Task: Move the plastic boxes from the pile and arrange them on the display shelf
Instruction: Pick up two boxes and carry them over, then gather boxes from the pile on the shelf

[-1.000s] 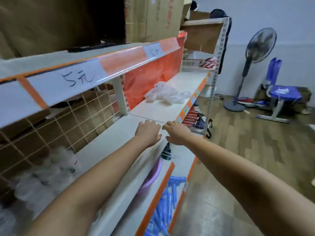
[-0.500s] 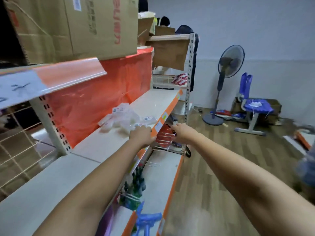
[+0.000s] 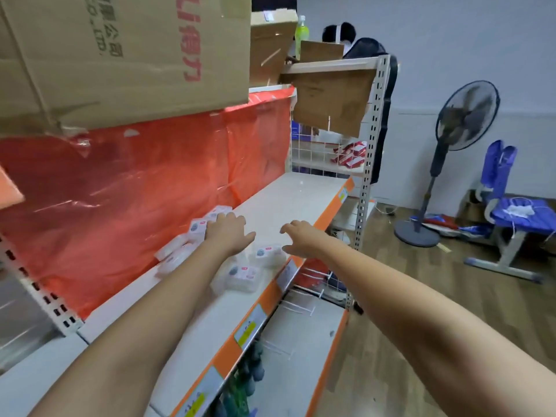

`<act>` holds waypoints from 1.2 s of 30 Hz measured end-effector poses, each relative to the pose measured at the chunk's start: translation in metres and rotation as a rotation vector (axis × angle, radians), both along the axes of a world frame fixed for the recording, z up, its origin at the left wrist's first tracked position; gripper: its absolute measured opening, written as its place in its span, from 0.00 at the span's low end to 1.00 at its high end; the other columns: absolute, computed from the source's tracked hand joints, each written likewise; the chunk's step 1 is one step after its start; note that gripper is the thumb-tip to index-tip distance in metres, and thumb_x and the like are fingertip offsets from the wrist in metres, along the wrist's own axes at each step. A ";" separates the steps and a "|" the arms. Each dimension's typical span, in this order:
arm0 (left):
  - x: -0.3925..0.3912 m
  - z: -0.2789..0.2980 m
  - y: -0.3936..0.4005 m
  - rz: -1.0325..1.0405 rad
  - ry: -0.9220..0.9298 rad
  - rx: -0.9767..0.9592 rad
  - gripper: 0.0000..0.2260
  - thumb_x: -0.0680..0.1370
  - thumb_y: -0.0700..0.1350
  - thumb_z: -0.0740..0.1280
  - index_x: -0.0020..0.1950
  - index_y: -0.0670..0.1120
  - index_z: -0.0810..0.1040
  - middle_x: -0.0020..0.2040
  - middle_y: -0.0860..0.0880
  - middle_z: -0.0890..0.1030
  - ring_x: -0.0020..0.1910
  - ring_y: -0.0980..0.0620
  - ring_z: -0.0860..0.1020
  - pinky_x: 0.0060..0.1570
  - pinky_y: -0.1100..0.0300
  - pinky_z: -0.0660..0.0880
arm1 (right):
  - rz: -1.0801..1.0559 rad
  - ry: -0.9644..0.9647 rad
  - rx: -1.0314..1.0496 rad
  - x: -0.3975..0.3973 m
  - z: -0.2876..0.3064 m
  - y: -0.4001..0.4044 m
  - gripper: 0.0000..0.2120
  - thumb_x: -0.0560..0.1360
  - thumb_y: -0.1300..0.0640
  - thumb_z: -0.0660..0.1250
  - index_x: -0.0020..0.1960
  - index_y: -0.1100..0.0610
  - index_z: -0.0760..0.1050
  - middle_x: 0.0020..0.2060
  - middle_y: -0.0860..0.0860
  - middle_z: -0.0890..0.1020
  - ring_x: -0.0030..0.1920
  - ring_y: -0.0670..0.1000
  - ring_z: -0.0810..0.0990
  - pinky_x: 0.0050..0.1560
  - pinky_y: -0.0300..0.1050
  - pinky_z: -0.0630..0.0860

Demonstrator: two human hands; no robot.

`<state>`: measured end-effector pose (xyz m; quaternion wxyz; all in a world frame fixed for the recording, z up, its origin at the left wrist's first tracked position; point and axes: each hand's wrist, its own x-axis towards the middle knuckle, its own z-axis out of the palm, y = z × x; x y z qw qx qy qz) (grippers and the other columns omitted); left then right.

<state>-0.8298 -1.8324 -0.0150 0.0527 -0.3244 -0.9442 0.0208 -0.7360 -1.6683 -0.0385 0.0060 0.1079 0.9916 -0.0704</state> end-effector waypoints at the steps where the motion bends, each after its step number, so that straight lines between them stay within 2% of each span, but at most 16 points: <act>1: -0.012 0.002 0.003 0.020 -0.006 0.007 0.24 0.79 0.59 0.58 0.70 0.47 0.69 0.68 0.43 0.70 0.67 0.42 0.66 0.61 0.48 0.67 | 0.024 -0.004 0.001 -0.016 0.004 0.005 0.25 0.78 0.50 0.62 0.73 0.55 0.62 0.69 0.55 0.67 0.69 0.57 0.65 0.66 0.54 0.67; 7: -0.072 0.011 0.008 0.140 -0.046 0.059 0.21 0.78 0.57 0.59 0.70 0.51 0.69 0.67 0.44 0.70 0.67 0.43 0.66 0.63 0.49 0.65 | 0.144 0.025 -0.007 -0.101 0.024 0.018 0.25 0.78 0.51 0.62 0.72 0.55 0.63 0.68 0.56 0.68 0.68 0.57 0.66 0.65 0.53 0.68; 11: -0.100 0.009 0.003 0.230 -0.079 0.064 0.21 0.78 0.58 0.59 0.68 0.49 0.70 0.67 0.45 0.70 0.66 0.44 0.66 0.62 0.50 0.65 | 0.235 0.017 -0.034 -0.142 0.027 0.018 0.25 0.77 0.52 0.64 0.72 0.55 0.64 0.67 0.56 0.69 0.68 0.57 0.67 0.64 0.49 0.67; 16: -0.118 0.004 -0.014 0.300 -0.127 0.139 0.25 0.77 0.60 0.61 0.71 0.50 0.67 0.70 0.46 0.66 0.70 0.44 0.63 0.66 0.48 0.63 | 0.369 -0.013 -0.073 -0.188 0.017 0.014 0.25 0.77 0.53 0.64 0.71 0.57 0.64 0.68 0.57 0.69 0.67 0.58 0.68 0.65 0.47 0.66; 20: -0.127 0.001 -0.031 0.288 -0.222 0.167 0.28 0.77 0.59 0.63 0.73 0.49 0.64 0.72 0.46 0.64 0.71 0.45 0.61 0.70 0.51 0.61 | 0.477 -0.073 -0.121 -0.220 0.003 0.009 0.26 0.76 0.52 0.65 0.72 0.56 0.63 0.68 0.57 0.68 0.67 0.58 0.68 0.67 0.49 0.66; 24: -0.123 -0.002 -0.035 0.302 -0.319 0.174 0.32 0.74 0.57 0.69 0.74 0.52 0.62 0.72 0.49 0.63 0.71 0.48 0.61 0.70 0.55 0.60 | 0.593 -0.167 -0.212 -0.240 -0.007 0.006 0.31 0.75 0.49 0.67 0.74 0.56 0.61 0.72 0.58 0.64 0.71 0.57 0.64 0.69 0.47 0.62; 29: -0.122 -0.008 -0.030 0.370 -0.438 0.119 0.39 0.70 0.53 0.74 0.76 0.53 0.59 0.73 0.50 0.61 0.72 0.51 0.60 0.72 0.56 0.59 | 0.678 -0.237 -0.281 -0.246 -0.014 0.007 0.35 0.75 0.43 0.66 0.76 0.55 0.57 0.75 0.56 0.56 0.73 0.57 0.60 0.70 0.51 0.60; 32: -0.121 -0.012 -0.026 0.443 -0.491 0.159 0.40 0.69 0.51 0.75 0.76 0.53 0.58 0.72 0.50 0.61 0.70 0.53 0.62 0.69 0.62 0.60 | 0.736 -0.251 -0.301 -0.241 -0.018 0.010 0.35 0.76 0.45 0.65 0.76 0.58 0.56 0.74 0.55 0.56 0.72 0.57 0.61 0.70 0.49 0.60; 36: -0.115 -0.016 -0.019 0.529 -0.482 0.194 0.40 0.71 0.49 0.74 0.77 0.51 0.56 0.71 0.49 0.62 0.68 0.52 0.65 0.60 0.68 0.61 | 0.772 -0.242 -0.352 -0.236 -0.024 0.010 0.30 0.78 0.50 0.63 0.73 0.63 0.58 0.71 0.57 0.57 0.67 0.57 0.67 0.67 0.46 0.62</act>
